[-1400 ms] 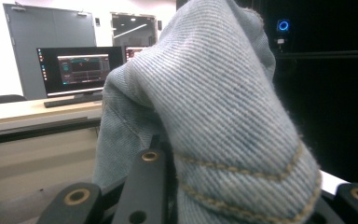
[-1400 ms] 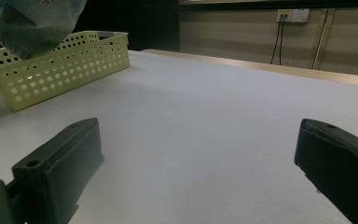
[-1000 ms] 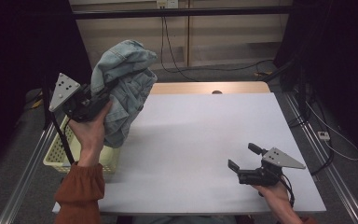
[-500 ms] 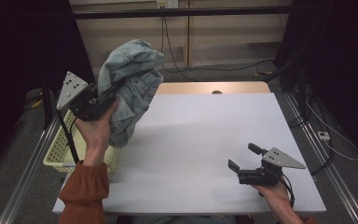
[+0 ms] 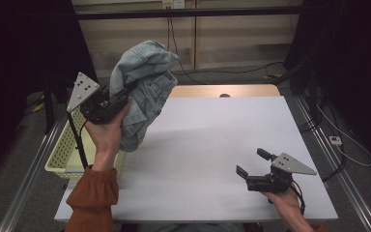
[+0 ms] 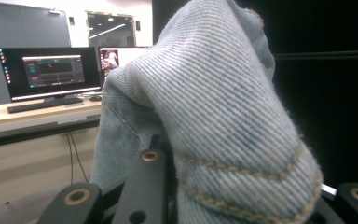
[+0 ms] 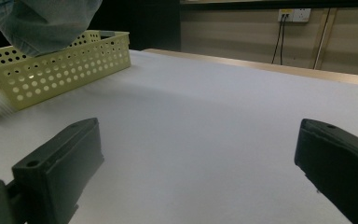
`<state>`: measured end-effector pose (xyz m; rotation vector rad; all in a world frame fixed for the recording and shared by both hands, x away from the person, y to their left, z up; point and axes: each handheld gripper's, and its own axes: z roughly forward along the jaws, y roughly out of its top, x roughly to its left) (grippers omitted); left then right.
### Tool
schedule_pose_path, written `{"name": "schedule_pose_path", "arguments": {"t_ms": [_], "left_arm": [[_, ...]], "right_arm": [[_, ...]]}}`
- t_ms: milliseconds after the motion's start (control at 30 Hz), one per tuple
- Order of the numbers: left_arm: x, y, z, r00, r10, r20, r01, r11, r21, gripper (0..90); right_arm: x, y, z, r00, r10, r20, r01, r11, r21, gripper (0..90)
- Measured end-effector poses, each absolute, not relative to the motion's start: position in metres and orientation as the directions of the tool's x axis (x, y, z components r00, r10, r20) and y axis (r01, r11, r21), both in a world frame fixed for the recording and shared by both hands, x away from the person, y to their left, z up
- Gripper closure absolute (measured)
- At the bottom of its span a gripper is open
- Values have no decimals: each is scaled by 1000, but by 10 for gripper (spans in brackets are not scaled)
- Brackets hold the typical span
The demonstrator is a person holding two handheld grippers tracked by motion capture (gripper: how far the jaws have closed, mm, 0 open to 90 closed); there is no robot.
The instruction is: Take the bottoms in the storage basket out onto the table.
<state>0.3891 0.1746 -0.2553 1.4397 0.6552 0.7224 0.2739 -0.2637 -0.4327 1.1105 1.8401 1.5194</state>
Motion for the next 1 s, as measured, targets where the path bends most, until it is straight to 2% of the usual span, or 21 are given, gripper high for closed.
{"name": "schedule_pose_path", "arguments": {"t_ms": [1000], "left_arm": [[398, 135, -263, 692, 721, 19, -19, -8, 1000, 749]], "right_arm": [[273, -264, -433, -542, 832, 118, 273, 41, 961, 8]]}}
